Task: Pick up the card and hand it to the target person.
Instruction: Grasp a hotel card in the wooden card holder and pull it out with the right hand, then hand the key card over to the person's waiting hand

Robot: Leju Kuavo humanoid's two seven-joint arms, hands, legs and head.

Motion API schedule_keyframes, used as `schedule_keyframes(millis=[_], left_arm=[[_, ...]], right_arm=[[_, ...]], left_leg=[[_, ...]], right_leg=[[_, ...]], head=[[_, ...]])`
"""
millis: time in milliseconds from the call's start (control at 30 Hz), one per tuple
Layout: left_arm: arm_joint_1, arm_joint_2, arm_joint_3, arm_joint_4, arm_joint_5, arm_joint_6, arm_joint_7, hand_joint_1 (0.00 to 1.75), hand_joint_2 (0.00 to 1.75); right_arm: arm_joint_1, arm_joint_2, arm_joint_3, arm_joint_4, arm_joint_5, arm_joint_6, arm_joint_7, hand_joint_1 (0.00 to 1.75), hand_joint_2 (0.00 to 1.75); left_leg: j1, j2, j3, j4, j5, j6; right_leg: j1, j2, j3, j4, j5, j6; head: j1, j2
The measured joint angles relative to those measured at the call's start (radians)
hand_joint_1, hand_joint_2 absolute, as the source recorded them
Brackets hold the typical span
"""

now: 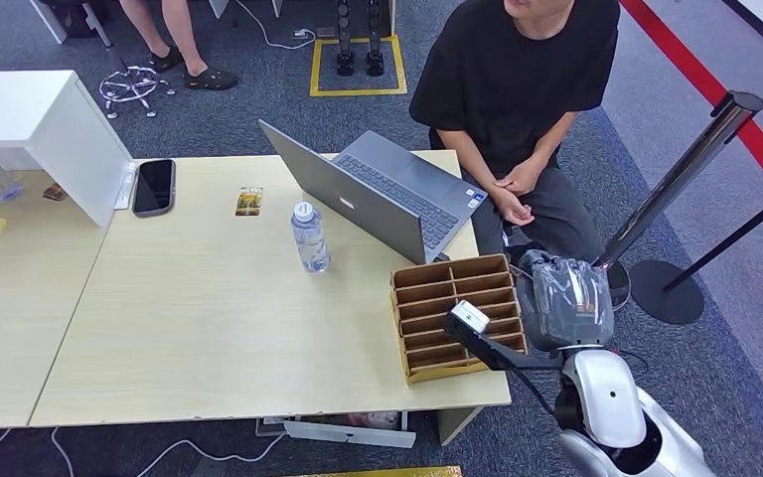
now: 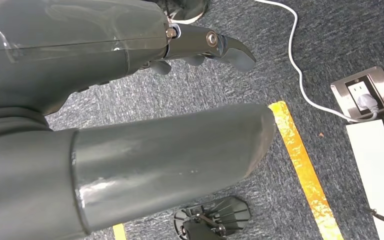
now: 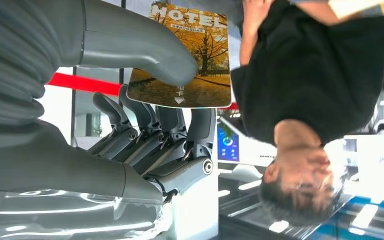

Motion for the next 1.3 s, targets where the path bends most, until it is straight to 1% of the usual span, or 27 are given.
schedule_keyframes(millis=[333, 500, 667, 867, 1300], left_arm=[[-0.006, 0.0, 0.0, 0.0, -0.004, -0.003, 0.01, 0.0, 0.0], [-0.012, 0.0, 0.0, 0.0, -0.013, -0.003, 0.021, 0.0, 0.0], [-0.024, -0.001, -0.001, 0.0, -0.029, -0.009, 0.037, 0.0, 0.0], [-0.031, -0.004, -0.002, 0.0, -0.039, -0.012, 0.042, 0.0, 0.0], [-0.035, -0.009, -0.003, 0.0, -0.041, -0.012, 0.048, 0.0, 0.0]], right_arm=[[-0.026, -0.043, -0.076, -0.022, -0.054, 0.005, -0.008, 1.52, 1.75], [-0.035, -0.068, -0.121, -0.005, -0.082, -0.029, -0.019, 1.54, 1.75], [-0.044, -0.086, -0.167, 0.049, -0.087, -0.069, -0.03, 1.54, 1.75], [-0.047, -0.091, -0.198, 0.127, -0.096, -0.096, -0.031, 1.53, 1.75], [-0.036, -0.09, -0.21, 0.298, -0.125, -0.13, -0.037, 1.54, 1.75]], left_leg=[[0.0, 0.0, 0.0, 0.0, 0.0, 0.0], [0.0, 0.0, 0.0, 0.0, 0.0, 0.0], [0.0, 0.0, 0.0, 0.0, 0.0, 0.0], [0.0, 0.0, 0.0, 0.0, 0.0, 0.0], [0.0, 0.0, 0.0, 0.0, 0.0, 0.0]], right_leg=[[0.0, 0.0, 0.0, 0.0, 0.0, 0.0], [0.0, 0.0, 0.0, 0.0, 0.0, 0.0], [0.0, 0.0, 0.0, 0.0, 0.0, 0.0], [0.0, 0.0, 0.0, 0.0, 0.0, 0.0], [0.0, 0.0, 0.0, 0.0, 0.0, 0.0]], head=[[0.0, 0.0], [0.0, 0.0], [0.0, 0.0], [0.0, 0.0], [0.0, 0.0]])
